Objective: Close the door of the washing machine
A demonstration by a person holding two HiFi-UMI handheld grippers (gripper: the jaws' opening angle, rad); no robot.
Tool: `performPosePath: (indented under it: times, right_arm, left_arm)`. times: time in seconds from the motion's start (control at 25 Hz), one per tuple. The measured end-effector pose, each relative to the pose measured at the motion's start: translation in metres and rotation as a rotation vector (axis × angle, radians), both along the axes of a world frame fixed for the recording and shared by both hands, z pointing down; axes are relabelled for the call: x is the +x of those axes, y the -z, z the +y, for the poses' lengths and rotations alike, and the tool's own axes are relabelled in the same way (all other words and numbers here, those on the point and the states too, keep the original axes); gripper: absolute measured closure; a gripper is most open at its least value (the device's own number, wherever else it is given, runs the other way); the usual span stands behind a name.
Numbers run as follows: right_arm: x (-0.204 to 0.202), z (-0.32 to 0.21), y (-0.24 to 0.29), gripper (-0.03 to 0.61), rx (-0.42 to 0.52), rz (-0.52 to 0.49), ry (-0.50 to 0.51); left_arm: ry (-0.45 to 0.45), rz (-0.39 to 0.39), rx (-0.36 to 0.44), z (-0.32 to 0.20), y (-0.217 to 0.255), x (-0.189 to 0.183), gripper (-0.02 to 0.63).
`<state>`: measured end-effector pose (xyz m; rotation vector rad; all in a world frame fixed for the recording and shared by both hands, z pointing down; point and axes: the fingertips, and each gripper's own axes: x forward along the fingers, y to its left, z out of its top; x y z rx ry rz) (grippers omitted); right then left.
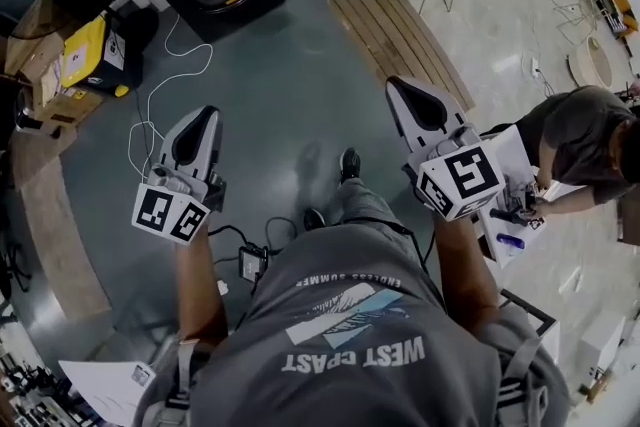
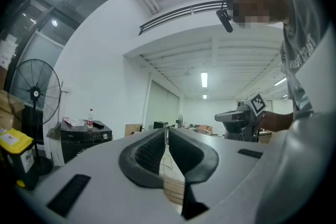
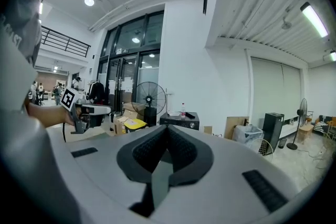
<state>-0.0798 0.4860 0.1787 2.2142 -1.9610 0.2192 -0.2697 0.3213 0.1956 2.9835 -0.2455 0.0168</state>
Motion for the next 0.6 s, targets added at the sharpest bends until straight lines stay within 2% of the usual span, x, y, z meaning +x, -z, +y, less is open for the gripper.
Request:
performPosePath:
  times: [0.6]
  right_arm:
    - [0.120,-0.107,-0.016,0.552,-0.013,-0.027,0.121]
  left_arm:
    - [0.147,-0.040,-0.003,-0.076,-0.010,0.089,0.577]
